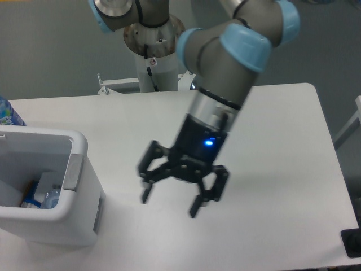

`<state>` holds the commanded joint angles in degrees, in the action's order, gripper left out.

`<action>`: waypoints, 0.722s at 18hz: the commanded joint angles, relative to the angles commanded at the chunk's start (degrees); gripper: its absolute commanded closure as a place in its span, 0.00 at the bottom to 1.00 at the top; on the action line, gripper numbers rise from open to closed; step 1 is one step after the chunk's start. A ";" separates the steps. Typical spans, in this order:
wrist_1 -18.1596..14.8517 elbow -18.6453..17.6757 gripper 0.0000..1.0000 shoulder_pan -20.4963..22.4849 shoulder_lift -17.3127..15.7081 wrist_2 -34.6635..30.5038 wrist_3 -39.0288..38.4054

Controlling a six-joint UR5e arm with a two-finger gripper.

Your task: Place the trash in the trash can

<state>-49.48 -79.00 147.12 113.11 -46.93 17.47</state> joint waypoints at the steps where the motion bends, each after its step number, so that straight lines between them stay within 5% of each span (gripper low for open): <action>1: 0.00 -1.23 0.00 0.97 0.26 0.00 2.20; 6: -0.44 -3.08 0.00 3.52 1.93 -1.13 9.67; 13: -0.79 -4.76 0.00 3.44 2.28 -13.60 17.77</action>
<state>-50.27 -83.76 150.56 115.39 -60.54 35.24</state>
